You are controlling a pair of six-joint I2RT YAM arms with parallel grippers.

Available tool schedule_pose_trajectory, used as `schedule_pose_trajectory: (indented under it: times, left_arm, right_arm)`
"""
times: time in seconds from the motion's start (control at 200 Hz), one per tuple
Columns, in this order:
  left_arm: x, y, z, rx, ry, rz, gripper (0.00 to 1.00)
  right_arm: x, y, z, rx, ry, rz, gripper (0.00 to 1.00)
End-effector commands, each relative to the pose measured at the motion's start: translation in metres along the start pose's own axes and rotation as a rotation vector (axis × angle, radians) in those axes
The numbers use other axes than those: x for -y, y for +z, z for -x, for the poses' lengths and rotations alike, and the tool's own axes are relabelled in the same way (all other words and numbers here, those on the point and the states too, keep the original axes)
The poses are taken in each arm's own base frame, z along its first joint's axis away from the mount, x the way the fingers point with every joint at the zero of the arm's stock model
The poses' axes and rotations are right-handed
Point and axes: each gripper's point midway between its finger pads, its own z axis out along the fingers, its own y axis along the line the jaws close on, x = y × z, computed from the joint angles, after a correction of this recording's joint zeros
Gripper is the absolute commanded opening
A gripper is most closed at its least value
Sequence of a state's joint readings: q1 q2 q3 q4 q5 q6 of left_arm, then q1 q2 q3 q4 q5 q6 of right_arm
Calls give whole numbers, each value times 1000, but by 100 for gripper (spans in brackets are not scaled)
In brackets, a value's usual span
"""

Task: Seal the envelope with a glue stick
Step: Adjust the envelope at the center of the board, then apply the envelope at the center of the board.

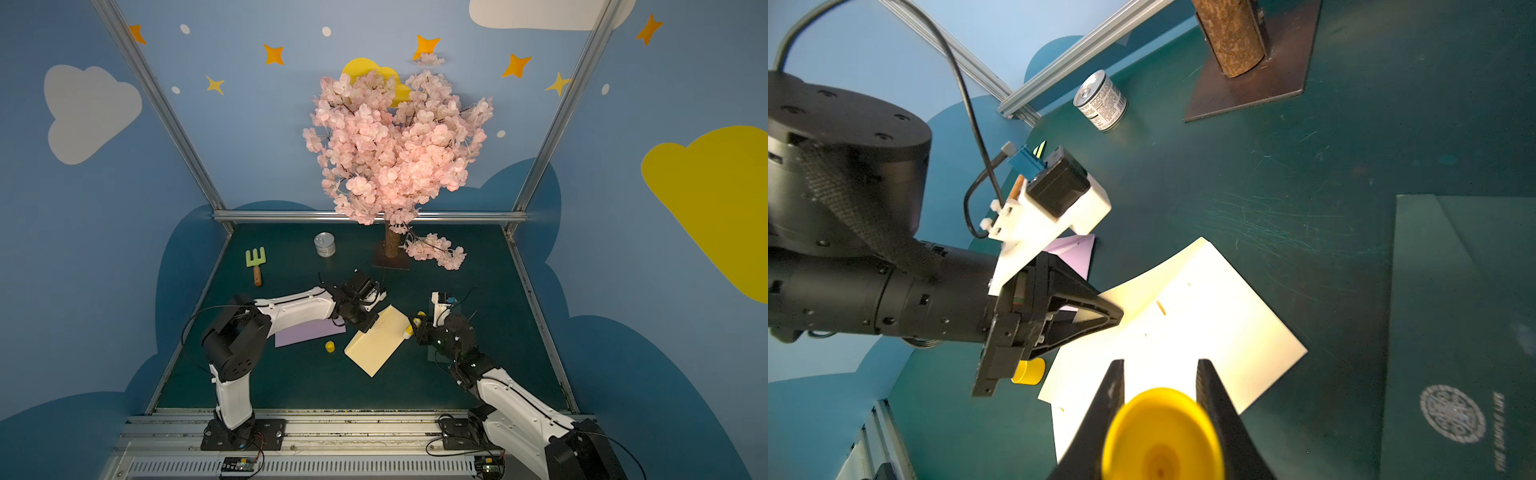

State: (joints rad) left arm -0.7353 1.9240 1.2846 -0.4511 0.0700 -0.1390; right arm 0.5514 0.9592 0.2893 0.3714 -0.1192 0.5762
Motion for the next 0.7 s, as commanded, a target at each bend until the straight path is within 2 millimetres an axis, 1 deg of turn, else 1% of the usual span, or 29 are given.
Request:
schedule_pose_trajectory:
  times: [0.0, 0.135, 0.21, 0.225, 0.29, 0.436, 0.506, 0.611, 0.691]
  left_arm:
    - [-3, -10, -7, -10, -143, -18, 3]
    - [1, -17, -7, 19, -259, -83, 3]
    - [4, -17, -8, 36, -316, -124, 3]
    - [5, -17, -9, 37, -326, -130, 3]
    - [5, -16, -11, 42, -356, -149, 3]
    - [2, -13, -15, 55, -428, -160, 3]
    - [10, -11, -14, 59, -451, -215, 3]
    - [11, -8, -15, 69, -478, -234, 3]
    - [7, -5, -19, 65, -485, -216, 3]
  right_arm:
    - [-23, 9, 24, 86, -94, 31, 0]
    - [-35, 29, 17, 88, -189, 37, 0]
    - [-42, 43, 9, 84, -228, 54, 0]
    - [-45, 45, 10, 100, -237, 68, 0]
    - [-53, 55, 5, 112, -278, 97, 0]
    - [-57, 80, -7, 115, -331, 115, 0]
    - [-58, 87, -9, 131, -346, 123, 0]
    - [-61, 93, -11, 179, -374, 138, 0]
    - [-61, 95, -17, 184, -418, 143, 0]
